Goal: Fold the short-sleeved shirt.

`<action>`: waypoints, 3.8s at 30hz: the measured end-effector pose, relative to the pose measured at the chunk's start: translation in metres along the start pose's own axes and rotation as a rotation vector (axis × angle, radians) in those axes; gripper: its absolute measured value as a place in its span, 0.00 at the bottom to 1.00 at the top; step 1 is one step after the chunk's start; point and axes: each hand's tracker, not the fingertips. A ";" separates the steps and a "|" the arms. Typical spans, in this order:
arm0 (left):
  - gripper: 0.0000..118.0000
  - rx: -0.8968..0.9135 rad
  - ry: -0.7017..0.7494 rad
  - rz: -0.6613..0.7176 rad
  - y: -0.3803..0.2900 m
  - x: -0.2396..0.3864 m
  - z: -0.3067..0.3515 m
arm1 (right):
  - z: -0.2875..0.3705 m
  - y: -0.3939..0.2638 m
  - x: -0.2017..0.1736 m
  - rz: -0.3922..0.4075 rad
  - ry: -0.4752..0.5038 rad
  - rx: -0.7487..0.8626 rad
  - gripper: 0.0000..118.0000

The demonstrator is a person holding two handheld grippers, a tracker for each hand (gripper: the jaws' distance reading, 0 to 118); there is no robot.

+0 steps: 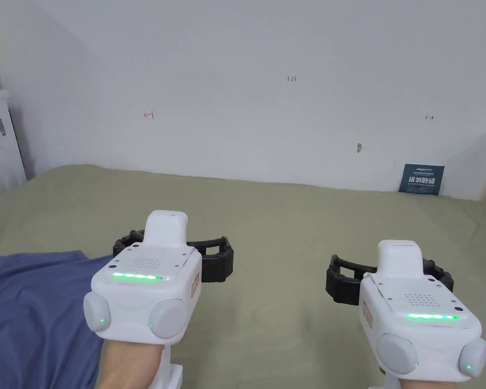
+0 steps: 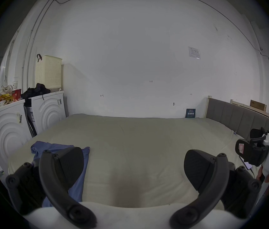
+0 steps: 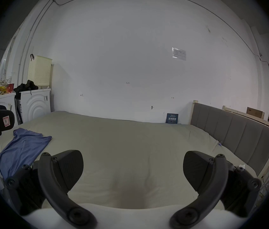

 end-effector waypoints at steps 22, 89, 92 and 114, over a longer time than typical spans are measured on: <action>1.00 -0.005 -0.013 0.001 -0.002 0.001 0.001 | 0.001 -0.002 -0.001 -0.002 0.001 0.005 1.00; 0.00 0.007 0.023 -0.009 0.010 -0.002 -0.006 | 0.004 0.009 0.011 -0.032 -0.093 0.030 0.01; 0.00 0.002 0.031 -0.013 0.006 -0.008 -0.005 | 0.000 0.012 0.008 -0.019 -0.094 0.030 0.01; 0.01 -0.093 0.679 0.092 -0.036 -0.264 0.125 | -0.029 0.020 -0.270 0.023 0.554 -0.008 0.01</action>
